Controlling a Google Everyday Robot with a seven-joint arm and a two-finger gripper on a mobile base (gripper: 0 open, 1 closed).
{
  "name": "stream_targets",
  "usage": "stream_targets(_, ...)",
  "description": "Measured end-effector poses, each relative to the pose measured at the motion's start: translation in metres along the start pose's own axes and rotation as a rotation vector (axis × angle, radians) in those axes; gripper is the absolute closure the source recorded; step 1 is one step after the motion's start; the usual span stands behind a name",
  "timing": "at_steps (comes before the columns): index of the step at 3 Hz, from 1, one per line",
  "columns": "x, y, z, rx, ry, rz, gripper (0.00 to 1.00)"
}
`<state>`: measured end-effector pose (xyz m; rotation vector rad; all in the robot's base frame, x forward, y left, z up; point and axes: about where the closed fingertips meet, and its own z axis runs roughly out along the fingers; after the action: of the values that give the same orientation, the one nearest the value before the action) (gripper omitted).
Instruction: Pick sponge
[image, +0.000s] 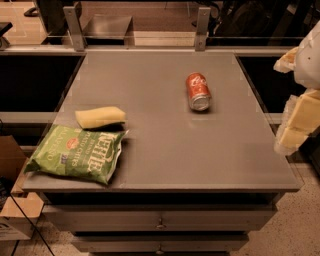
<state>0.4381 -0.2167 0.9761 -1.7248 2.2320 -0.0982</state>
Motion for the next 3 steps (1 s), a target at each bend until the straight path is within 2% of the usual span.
stream_targets(2,0.001,-0.003,0.002,-0.002,-0.013,0.012,0.00)
stream_targets(3,-0.016,0.001,0.009,-0.023,-0.088,-0.019,0.00)
